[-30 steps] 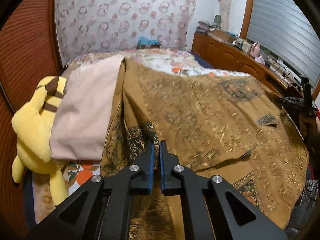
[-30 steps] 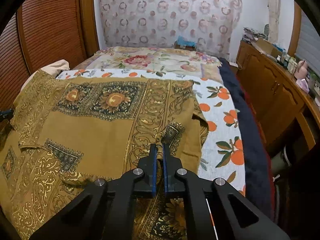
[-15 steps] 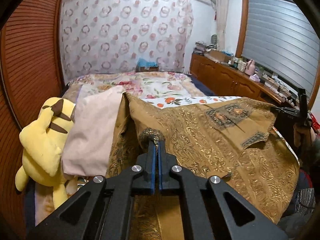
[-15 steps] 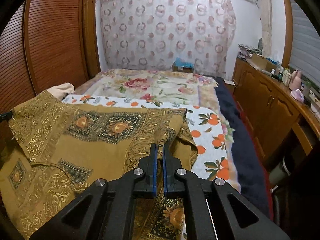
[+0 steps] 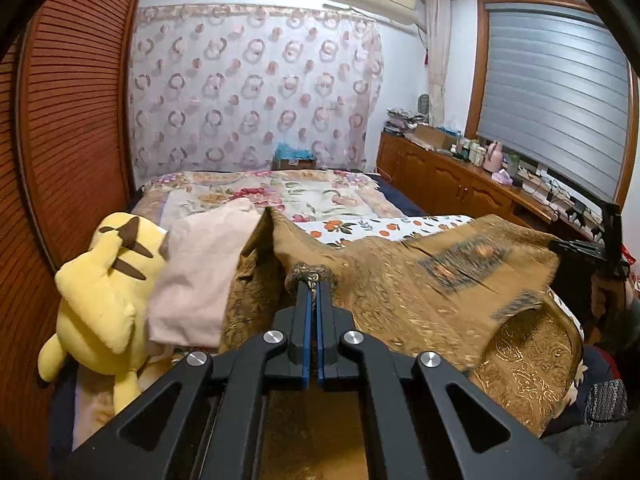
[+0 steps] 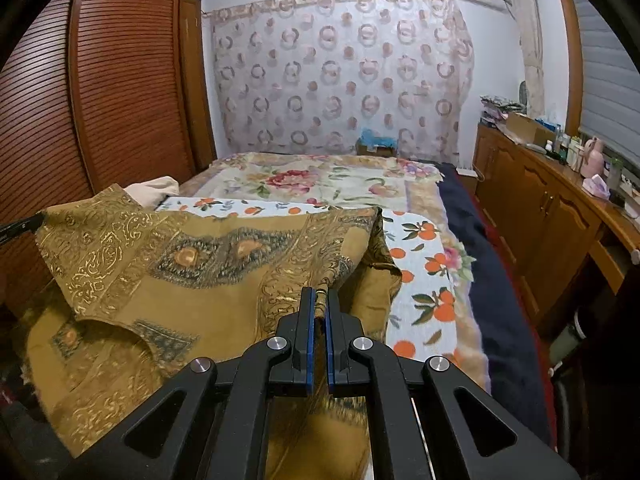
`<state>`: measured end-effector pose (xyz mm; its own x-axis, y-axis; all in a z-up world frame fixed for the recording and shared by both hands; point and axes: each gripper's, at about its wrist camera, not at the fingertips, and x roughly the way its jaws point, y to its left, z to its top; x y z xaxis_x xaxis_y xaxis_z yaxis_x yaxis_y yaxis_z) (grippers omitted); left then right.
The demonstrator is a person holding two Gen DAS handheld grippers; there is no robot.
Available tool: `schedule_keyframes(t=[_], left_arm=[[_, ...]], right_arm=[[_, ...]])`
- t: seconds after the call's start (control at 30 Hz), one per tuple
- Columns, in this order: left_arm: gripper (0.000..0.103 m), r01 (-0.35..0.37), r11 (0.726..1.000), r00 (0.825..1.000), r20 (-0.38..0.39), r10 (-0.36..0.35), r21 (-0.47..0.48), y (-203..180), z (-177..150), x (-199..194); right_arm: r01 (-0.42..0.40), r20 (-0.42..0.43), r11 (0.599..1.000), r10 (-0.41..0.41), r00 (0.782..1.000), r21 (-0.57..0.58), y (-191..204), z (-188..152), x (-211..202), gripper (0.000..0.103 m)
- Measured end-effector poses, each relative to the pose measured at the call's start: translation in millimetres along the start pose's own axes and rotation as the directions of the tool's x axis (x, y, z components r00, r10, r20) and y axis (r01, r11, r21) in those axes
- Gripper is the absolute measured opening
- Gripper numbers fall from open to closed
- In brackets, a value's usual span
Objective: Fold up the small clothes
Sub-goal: 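Lift and fold the shirt over once more with both grippers, then open them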
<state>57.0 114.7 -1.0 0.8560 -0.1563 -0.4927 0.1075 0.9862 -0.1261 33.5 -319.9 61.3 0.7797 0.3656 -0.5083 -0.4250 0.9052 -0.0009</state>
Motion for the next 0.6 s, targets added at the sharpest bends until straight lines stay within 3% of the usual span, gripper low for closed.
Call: schedule_keyframes(t=[0.27, 0.6], left_arm=[[0.003, -0.021, 0.999, 1.0, 0.0, 0.021, -0.031, 12, -28, -30], [0.003, -0.026, 0.997, 0.999, -0.028, 0.024, -0.078, 19, -54, -37]], right_arm=[[-0.024, -0.067, 1.0, 0.023, 0.997, -0.011, 9, -25, -35, 0.004], [-0.015, -0.185, 0.999, 0.008, 0.983, -0.035, 20, -42, -38, 0.004]])
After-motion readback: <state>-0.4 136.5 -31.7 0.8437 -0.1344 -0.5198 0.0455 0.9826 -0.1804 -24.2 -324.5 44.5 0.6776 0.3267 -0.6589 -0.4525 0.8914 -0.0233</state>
